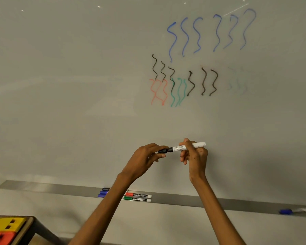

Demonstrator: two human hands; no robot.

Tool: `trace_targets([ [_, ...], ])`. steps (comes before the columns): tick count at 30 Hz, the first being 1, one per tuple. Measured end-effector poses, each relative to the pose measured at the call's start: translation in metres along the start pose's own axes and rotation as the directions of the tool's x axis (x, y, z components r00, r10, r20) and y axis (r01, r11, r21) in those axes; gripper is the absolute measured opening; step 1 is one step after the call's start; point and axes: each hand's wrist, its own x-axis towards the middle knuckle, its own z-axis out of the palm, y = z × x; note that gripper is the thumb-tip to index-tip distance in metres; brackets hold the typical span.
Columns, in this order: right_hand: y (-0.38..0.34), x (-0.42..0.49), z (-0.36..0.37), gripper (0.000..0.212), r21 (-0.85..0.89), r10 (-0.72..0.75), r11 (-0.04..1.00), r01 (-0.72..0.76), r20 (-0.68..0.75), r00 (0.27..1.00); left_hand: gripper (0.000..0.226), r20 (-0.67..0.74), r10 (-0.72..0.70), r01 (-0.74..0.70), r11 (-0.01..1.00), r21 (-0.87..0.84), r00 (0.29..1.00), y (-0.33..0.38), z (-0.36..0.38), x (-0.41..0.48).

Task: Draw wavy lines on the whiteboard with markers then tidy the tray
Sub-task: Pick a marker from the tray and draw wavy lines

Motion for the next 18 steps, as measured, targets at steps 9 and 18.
trace_targets([
  [9,0.003,-0.003,-0.01,0.024,-0.026,0.106,0.994,-0.105,0.05,0.993,0.029,0.062,-0.002,-0.002,0.997,0.076,0.998,0.007,0.014,-0.003],
  [18,0.012,-0.007,-0.008,0.021,0.053,0.198,0.978,-0.201,0.061,0.978,0.029,0.064,-0.025,0.024,1.0,0.019,0.998,0.003,0.026,-0.004],
])
